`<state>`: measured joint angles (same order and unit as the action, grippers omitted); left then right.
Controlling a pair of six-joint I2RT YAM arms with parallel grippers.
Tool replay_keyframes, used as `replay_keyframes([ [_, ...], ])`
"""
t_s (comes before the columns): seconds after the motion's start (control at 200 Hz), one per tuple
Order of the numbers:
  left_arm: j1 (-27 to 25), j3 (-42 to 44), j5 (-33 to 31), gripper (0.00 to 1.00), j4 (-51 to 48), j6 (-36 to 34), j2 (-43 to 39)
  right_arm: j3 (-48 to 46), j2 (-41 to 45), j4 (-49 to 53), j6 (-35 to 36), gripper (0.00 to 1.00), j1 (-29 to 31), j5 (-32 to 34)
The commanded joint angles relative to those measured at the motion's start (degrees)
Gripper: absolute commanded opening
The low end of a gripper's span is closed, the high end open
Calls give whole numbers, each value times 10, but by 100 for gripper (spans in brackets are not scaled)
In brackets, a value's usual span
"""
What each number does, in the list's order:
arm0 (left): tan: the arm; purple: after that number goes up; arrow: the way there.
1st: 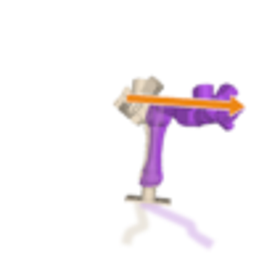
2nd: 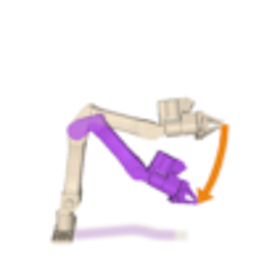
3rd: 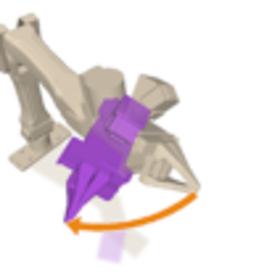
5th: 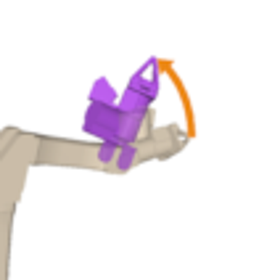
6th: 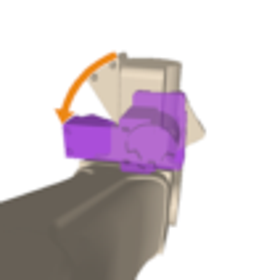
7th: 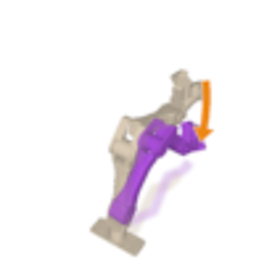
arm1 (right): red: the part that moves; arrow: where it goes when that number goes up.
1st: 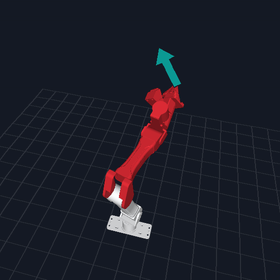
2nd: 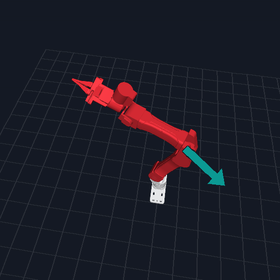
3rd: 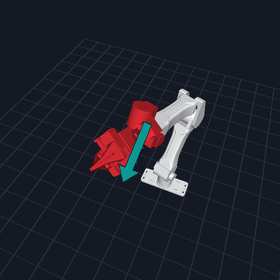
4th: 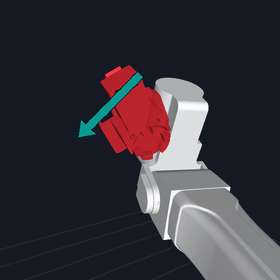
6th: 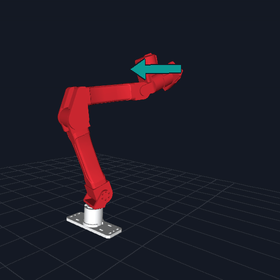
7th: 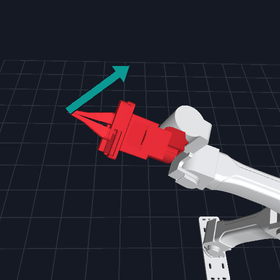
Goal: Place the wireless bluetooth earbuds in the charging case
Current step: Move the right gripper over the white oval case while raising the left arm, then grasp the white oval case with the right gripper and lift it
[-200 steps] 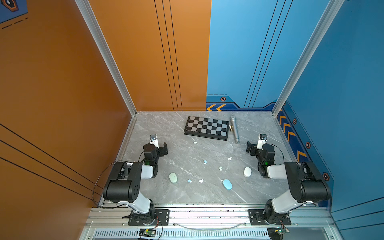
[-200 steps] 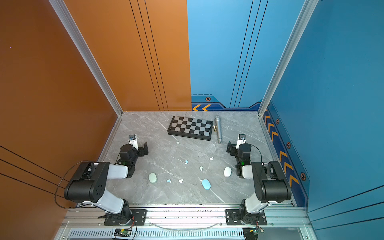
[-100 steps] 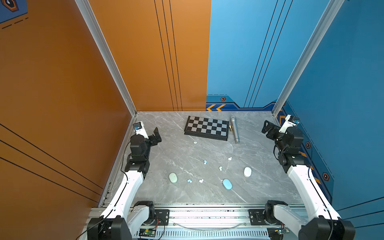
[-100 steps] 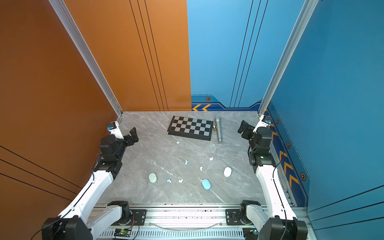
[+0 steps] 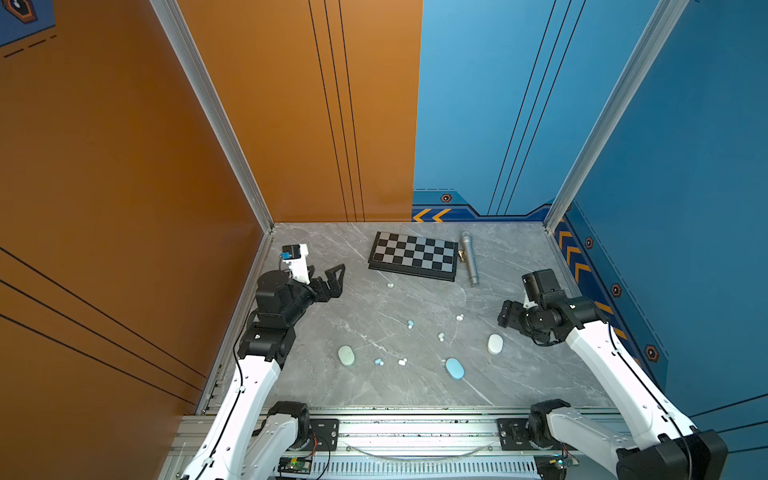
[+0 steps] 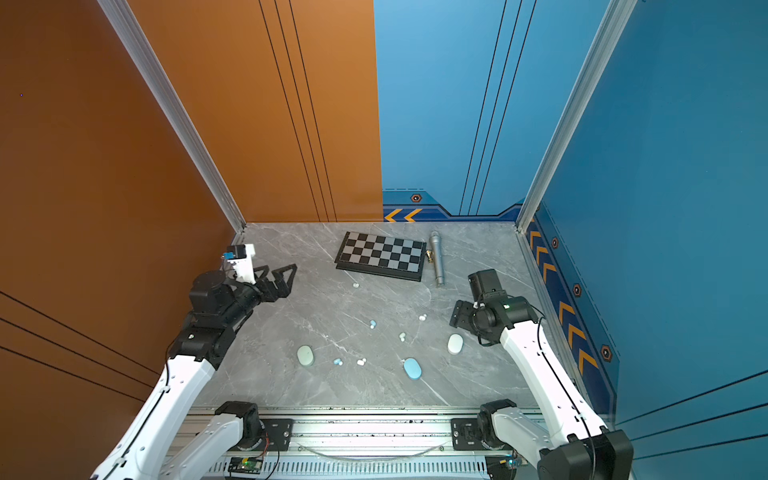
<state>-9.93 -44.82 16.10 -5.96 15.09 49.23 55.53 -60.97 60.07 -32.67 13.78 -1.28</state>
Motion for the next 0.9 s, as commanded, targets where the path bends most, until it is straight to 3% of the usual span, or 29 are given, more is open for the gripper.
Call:
replay_keyframes([
  [0.0,-81,-26,-11,100,-77,-106,7,-19,-3,91,-6,83,19,9],
  [0.16,-173,-28,-61,100,-83,-139,28,-63,-18,65,16,83,17,-20],
  [0.205,-187,-27,-73,100,-82,-140,31,-68,-22,44,17,82,17,-43],
  [0.345,-222,-26,-93,99,-84,-149,37,-64,-57,22,6,81,31,-27],
  [0.896,-249,-38,-119,99,-91,-151,59,-68,-217,-92,27,64,32,-20],
])
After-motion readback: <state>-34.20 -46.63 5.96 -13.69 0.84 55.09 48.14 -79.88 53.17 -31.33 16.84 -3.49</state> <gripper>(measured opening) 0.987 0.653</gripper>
